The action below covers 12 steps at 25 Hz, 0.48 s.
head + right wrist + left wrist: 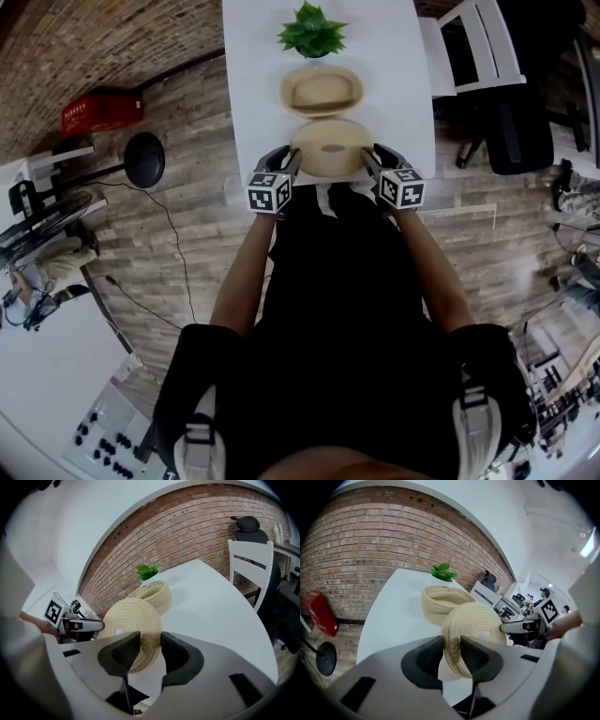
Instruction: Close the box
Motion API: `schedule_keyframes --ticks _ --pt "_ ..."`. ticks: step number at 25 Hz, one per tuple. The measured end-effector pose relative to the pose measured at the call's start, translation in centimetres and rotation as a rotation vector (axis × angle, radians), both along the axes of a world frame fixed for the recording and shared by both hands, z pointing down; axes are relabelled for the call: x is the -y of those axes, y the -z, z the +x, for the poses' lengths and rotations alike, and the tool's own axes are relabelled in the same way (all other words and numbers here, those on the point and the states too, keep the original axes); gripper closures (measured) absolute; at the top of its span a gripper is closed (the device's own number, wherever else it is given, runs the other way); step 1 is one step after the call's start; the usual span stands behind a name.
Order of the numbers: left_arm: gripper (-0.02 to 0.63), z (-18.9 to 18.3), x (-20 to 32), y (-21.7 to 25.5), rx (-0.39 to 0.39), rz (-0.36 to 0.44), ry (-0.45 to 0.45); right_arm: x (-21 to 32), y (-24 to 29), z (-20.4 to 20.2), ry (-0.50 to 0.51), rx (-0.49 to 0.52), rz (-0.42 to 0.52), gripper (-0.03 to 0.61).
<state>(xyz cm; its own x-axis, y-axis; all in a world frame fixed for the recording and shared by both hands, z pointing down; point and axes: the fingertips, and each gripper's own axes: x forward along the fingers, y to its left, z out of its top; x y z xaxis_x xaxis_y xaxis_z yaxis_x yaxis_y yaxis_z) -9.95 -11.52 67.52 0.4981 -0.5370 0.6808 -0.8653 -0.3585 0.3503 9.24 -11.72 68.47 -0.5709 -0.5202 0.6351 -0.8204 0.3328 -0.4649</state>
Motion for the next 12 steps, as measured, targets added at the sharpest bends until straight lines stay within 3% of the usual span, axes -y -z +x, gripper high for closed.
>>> schedule_keyframes --ticks 12 --pt "0.494 0.0 -0.4 3.9 -0.01 0.073 0.08 0.5 3.4 0.2 0.011 0.046 0.065 0.443"
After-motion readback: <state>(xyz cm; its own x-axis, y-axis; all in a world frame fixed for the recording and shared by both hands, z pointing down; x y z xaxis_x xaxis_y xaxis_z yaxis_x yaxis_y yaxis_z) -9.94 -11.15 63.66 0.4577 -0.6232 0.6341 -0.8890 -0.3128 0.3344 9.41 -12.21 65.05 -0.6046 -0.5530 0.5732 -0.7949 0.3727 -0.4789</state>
